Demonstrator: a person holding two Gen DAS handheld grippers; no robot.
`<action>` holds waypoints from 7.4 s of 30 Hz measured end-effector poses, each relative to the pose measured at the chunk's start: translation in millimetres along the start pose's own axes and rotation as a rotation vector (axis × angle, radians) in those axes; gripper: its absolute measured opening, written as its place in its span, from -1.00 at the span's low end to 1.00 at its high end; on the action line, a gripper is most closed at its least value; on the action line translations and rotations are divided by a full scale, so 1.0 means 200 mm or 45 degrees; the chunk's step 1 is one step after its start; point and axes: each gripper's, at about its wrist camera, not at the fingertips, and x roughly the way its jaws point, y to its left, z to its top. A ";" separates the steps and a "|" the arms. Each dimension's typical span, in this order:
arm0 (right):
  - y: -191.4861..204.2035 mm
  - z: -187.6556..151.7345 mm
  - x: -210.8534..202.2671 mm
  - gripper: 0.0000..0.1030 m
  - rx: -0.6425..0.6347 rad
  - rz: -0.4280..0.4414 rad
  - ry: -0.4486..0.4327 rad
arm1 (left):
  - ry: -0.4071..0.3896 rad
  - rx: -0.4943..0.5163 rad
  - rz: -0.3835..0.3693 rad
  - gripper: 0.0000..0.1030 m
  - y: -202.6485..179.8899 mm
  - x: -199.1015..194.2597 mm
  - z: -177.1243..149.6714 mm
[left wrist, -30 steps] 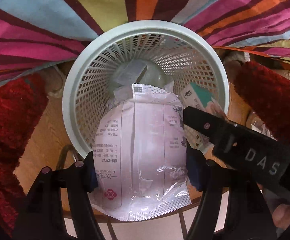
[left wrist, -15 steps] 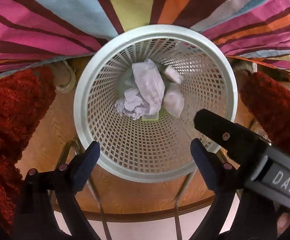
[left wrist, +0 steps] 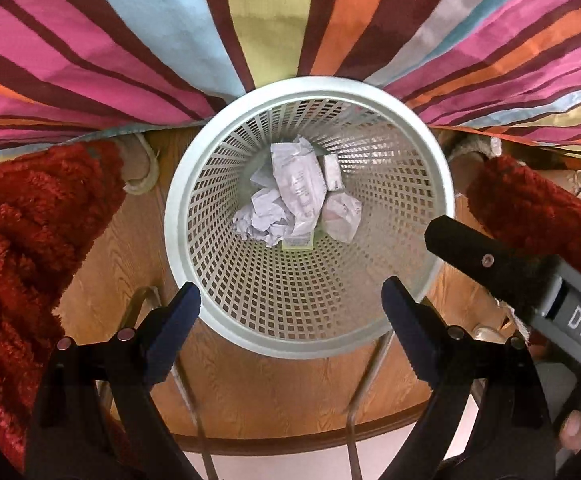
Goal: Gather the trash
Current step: 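Move both tools back up toward the remaining trash on the bed, then grasp lime-green box with left tool while right tool grasps green tissue pack, then carry the lime-green box and tissue pack over the wastebasket, then open both tools to drop the box and tissue pack into the wastebasket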
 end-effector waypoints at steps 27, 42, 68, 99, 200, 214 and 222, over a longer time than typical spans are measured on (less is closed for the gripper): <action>0.12 -0.12 -0.78 0.77 -0.183 0.138 -0.595 | -0.681 0.021 -0.058 0.73 0.01 -0.73 -0.20; 0.34 0.10 -1.23 0.77 -0.569 0.035 -1.120 | -1.054 -0.015 -0.069 0.73 -0.04 -1.28 0.12; 0.64 0.94 -1.30 0.77 -0.876 -0.032 -1.026 | -1.020 -0.100 -0.104 0.73 -0.35 -1.62 1.39; 0.80 1.24 -1.23 -0.02 -0.836 -0.087 -0.942 | -0.956 -0.085 -0.034 0.07 -0.37 -1.53 1.78; 0.04 -0.04 0.02 -0.02 -0.026 0.012 0.077 | 0.017 0.008 0.005 0.07 -0.01 0.03 0.02; 0.00 0.03 0.21 -0.03 0.027 -0.039 0.174 | 0.153 0.005 0.048 0.07 0.00 0.20 0.05; 0.00 0.03 0.25 -0.02 0.022 -0.051 0.204 | 0.173 -0.012 0.057 0.08 0.01 0.25 0.06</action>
